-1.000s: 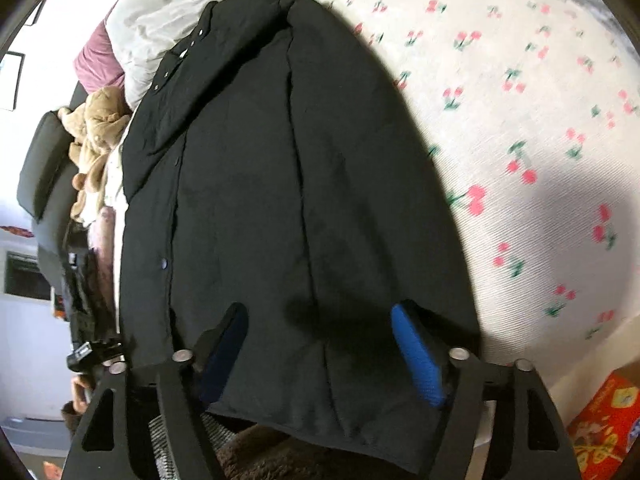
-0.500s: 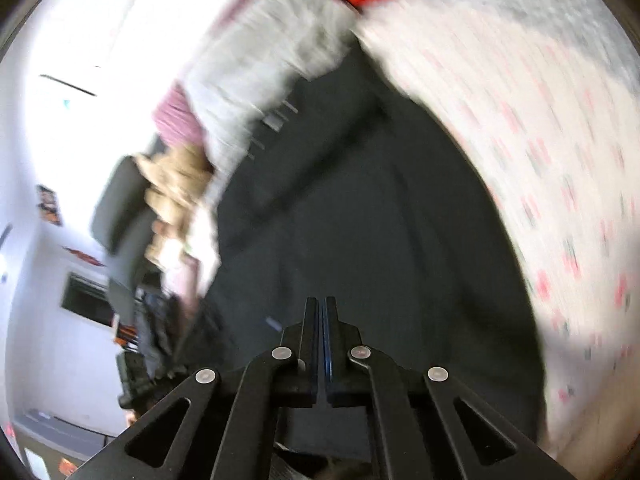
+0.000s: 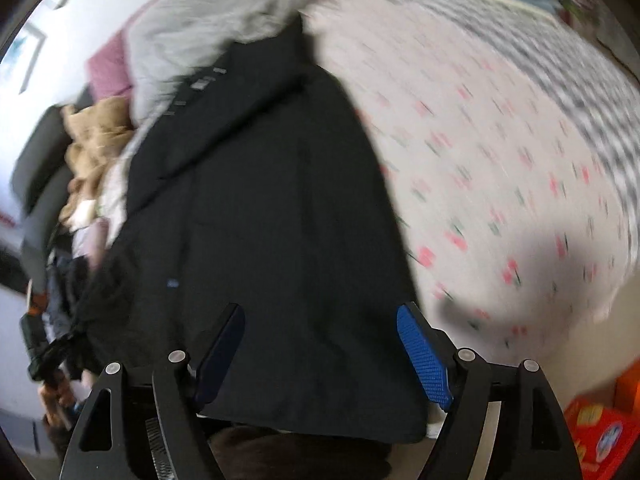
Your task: Fold large clothes
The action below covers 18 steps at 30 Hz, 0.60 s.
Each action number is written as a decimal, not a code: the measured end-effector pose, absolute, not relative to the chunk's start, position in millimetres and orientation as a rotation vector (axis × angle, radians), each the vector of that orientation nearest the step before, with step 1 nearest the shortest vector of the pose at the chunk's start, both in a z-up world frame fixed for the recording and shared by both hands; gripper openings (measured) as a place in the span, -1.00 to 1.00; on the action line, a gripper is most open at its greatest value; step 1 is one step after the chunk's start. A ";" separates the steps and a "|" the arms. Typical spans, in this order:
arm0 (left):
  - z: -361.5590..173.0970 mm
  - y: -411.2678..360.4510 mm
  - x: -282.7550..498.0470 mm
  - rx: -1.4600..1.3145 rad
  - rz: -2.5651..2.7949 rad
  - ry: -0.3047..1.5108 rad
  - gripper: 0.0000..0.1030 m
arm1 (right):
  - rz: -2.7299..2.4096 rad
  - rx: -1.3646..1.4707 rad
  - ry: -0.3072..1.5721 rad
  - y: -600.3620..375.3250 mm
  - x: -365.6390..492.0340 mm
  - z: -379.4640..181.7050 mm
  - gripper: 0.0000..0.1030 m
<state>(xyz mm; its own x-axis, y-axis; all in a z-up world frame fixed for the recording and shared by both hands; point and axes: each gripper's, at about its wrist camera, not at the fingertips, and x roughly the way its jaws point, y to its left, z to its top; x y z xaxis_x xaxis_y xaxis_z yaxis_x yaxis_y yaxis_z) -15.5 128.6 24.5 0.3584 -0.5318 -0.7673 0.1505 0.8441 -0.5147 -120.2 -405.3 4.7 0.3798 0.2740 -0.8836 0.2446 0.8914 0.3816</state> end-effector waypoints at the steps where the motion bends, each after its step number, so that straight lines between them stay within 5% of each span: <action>1: 24.2 132.1 -21.3 -0.388 -0.453 1.124 -0.66 | -0.005 0.499 1.222 -409.3 -120.9 -5.3 0.56; 12: -1.4 132.1 -27.6 -0.409 -0.419 1.135 -0.66 | 0.031 0.494 1.342 -385.8 -116.6 -64.7 0.43; 14: -2.9 134.9 -25.8 -0.430 -0.429 1.138 -0.66 | 0.037 0.528 1.339 -388.4 -116.7 -62.3 -0.20; 16: -4.2 138.8 -23.3 -0.459 -0.439 1.138 -0.66 | 0.059 0.562 1.314 -387.9 -120.3 -53.0 -0.49; 18: -2.9 141.3 -22.8 -0.482 -0.448 1.125 -0.66 | 0.102 0.595 1.255 -383.3 -123.5 -37.9 -0.57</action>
<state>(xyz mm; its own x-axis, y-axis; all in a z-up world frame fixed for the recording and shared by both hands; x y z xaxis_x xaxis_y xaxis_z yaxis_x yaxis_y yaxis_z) -22.8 141.3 -2.9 0.3646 -0.5664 -0.7390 0.0972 0.8125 -0.5748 -123.5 -383.3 -37.9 0.3271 0.3889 -0.8612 0.2443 0.8456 0.4746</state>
